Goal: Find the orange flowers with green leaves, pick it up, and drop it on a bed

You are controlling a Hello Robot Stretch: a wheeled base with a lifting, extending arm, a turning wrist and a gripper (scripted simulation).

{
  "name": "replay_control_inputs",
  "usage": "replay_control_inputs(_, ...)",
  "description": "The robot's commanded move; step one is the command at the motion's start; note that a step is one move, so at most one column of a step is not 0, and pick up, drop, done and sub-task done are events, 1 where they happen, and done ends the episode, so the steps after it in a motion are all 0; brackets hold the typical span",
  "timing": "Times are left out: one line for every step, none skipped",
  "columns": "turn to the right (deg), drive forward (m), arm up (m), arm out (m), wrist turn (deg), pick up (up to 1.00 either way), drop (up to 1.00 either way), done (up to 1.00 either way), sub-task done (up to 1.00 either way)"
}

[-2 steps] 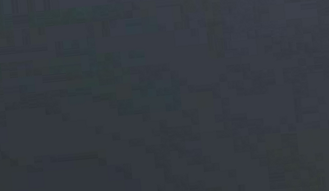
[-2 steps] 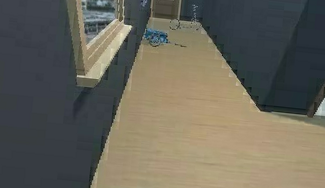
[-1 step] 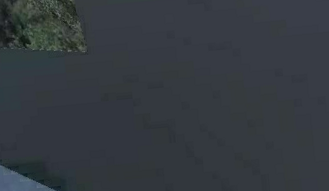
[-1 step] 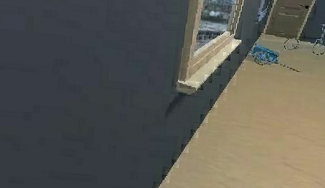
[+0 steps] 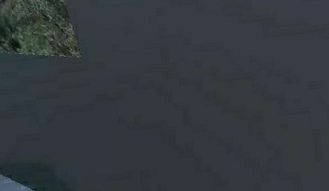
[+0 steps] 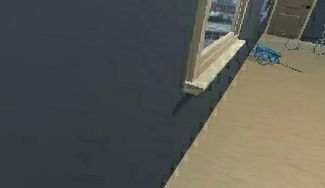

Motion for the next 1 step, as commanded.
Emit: replay_control_inputs(-45.0,0.00,0.00,0.00,0.0,0.00,0.00,0.00,0.00)
